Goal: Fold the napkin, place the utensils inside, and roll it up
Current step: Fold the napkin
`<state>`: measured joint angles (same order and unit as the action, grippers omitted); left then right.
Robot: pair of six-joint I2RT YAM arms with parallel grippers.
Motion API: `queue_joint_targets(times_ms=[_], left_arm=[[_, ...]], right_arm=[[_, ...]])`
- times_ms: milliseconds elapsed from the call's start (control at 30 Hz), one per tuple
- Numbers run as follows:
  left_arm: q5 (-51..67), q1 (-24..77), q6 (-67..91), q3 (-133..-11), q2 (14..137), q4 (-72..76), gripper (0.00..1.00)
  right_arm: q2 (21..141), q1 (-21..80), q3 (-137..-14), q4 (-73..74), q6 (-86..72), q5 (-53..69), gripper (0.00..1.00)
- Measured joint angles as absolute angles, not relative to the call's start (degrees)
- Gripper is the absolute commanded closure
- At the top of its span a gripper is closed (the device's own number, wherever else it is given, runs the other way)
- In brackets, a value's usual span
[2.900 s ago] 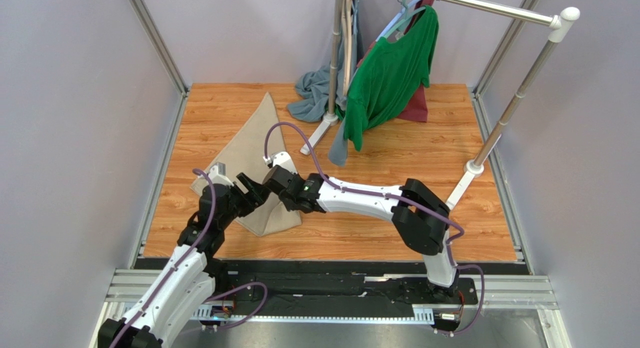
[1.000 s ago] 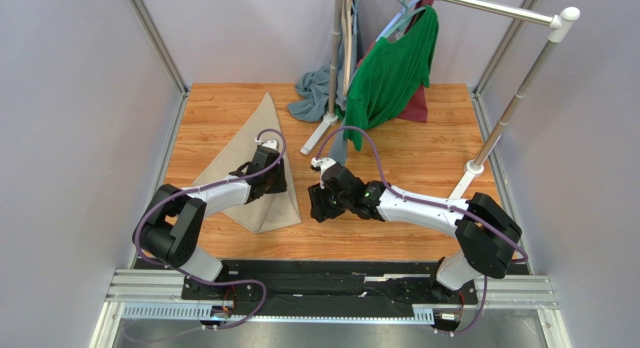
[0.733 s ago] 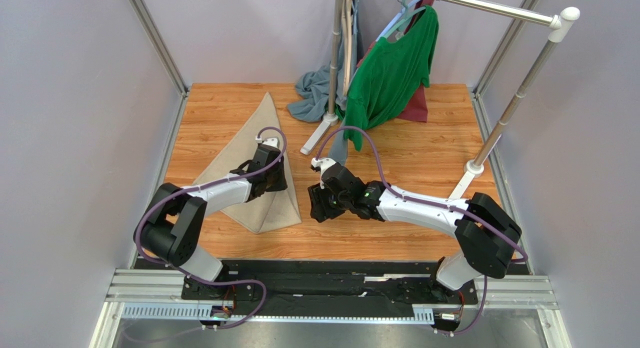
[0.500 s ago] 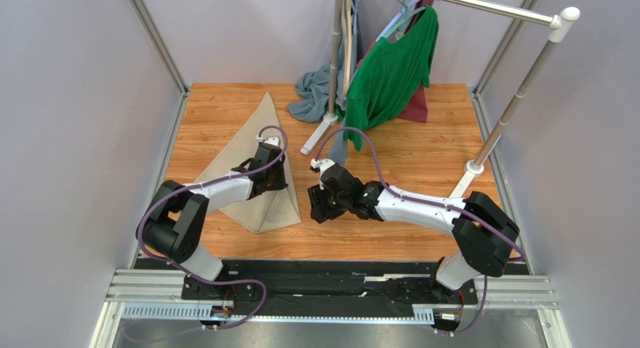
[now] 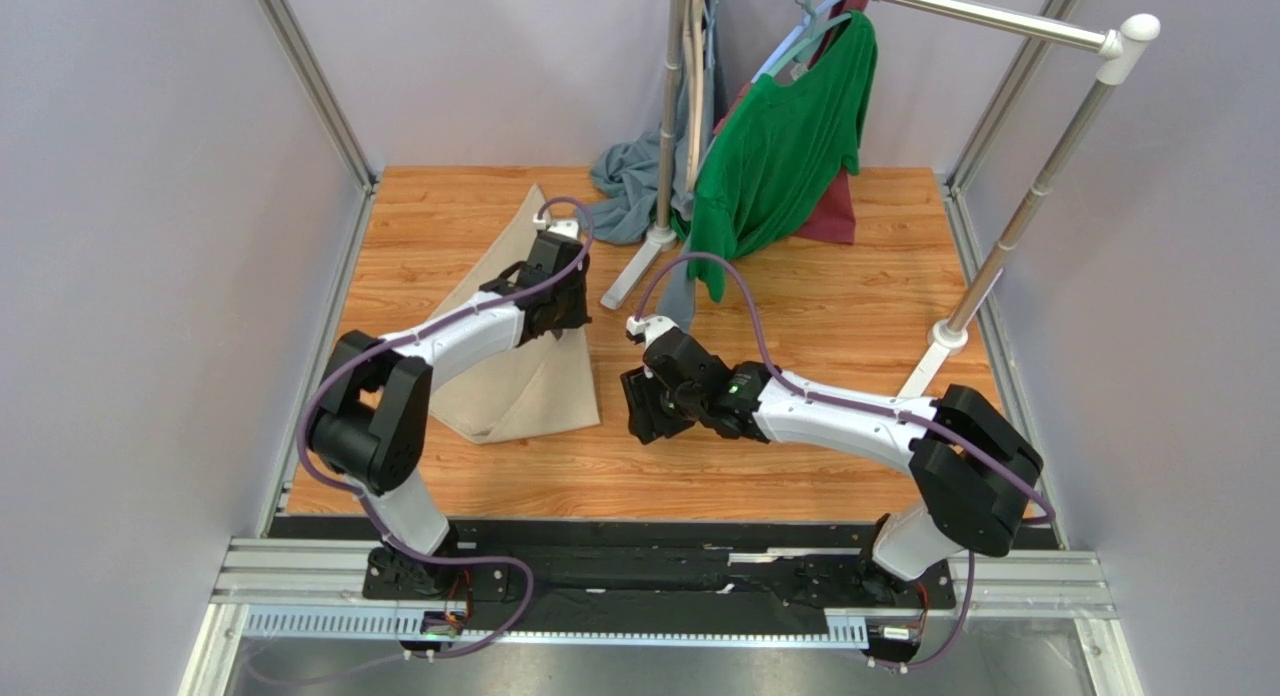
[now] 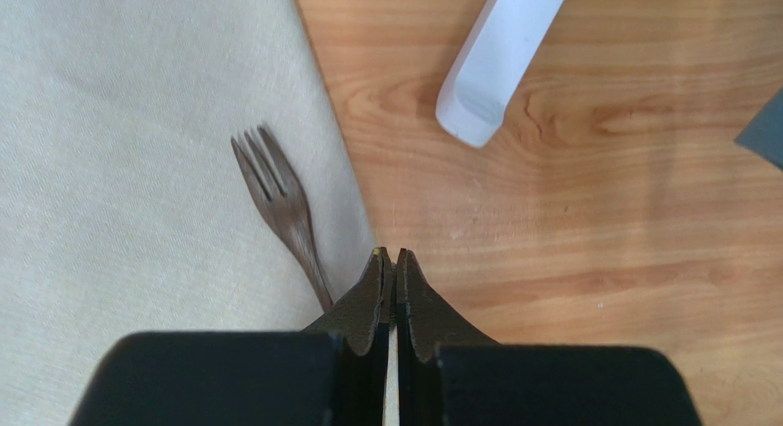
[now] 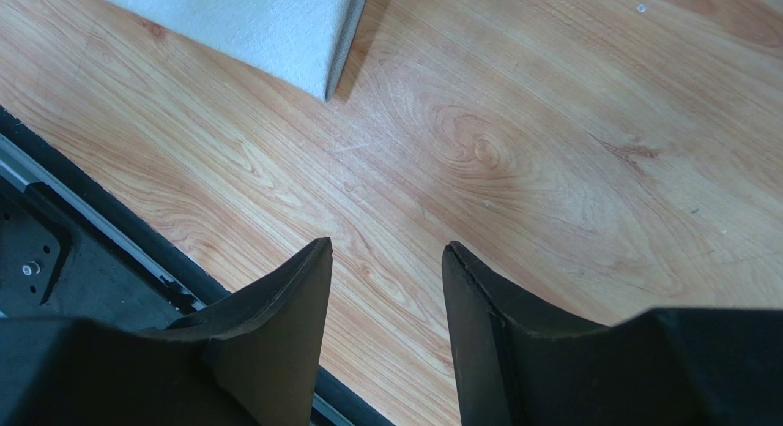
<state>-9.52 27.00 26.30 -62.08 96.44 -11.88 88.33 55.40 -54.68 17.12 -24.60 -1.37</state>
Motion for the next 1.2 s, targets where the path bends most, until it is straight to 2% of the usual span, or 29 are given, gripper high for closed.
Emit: queue_joint_targets(times_ms=[300,600,1200], left_arm=[[-10.02,24.69,23.66,-72.90,105.58,-18.22,1.00],[-9.45,19.88,23.70,-75.05,107.26,-20.60,1.00],[-3.90,17.30,23.44,-80.38,112.31,-20.47,1.00]], right_arm=[[86.04,53.60,-54.68,18.31,-24.60,-2.28,0.48],[85.97,51.66,-54.68,18.63,-24.60,-2.15,0.48],[86.17,51.48,-54.68,18.65,-24.62,-0.97,0.48]])
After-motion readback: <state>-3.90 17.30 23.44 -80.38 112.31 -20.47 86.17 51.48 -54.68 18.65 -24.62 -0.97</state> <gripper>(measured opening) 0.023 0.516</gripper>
